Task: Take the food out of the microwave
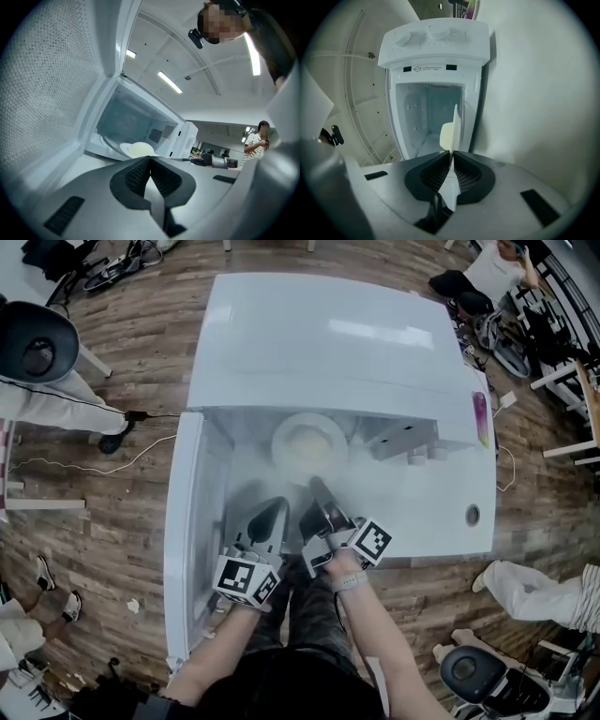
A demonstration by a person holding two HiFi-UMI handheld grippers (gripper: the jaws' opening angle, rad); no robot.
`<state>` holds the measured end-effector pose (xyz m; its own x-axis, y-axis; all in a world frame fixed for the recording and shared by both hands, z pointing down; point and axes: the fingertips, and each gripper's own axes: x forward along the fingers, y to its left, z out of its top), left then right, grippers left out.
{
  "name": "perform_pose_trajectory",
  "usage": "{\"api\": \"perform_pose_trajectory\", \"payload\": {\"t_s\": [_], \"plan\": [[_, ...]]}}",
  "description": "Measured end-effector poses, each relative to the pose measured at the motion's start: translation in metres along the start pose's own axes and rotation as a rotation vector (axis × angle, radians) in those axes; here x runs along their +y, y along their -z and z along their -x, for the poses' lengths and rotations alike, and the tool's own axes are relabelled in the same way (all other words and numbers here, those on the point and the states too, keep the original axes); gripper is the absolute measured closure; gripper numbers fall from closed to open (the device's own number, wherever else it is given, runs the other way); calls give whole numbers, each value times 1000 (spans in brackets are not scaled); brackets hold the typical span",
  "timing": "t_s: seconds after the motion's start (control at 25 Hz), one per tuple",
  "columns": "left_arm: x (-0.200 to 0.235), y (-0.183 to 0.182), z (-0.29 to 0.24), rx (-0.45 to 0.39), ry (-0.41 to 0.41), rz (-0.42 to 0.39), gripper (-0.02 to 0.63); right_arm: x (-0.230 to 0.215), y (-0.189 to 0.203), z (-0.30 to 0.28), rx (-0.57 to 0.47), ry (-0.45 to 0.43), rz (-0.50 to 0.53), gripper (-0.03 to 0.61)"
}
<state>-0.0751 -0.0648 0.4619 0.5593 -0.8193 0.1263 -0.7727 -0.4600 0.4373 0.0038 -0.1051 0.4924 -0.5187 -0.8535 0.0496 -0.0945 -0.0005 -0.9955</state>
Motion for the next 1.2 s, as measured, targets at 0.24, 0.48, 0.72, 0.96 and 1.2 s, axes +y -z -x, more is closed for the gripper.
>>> {"api": "perform_pose_trajectory", "payload": {"t_s": [0.24,0.48,0.72,0.96,1.2], "plan": [[5,0,-2,-6,-5,17,604,-5,-6,-3,-10,46,3,535],[3,2,-4,-1,0,31,604,-16,-15,-8,-34,109,-33,420],[5,4,-7,2,-7,33,604,-15,-21,-17,-32,127,-25,480],[7,3,-9,5,-8,31,604,-12,-22,-16,-59,95,-54,523],[10,1,-9,7,-14,22,604,-6,-17,-14,-29,83,9,531]]}}
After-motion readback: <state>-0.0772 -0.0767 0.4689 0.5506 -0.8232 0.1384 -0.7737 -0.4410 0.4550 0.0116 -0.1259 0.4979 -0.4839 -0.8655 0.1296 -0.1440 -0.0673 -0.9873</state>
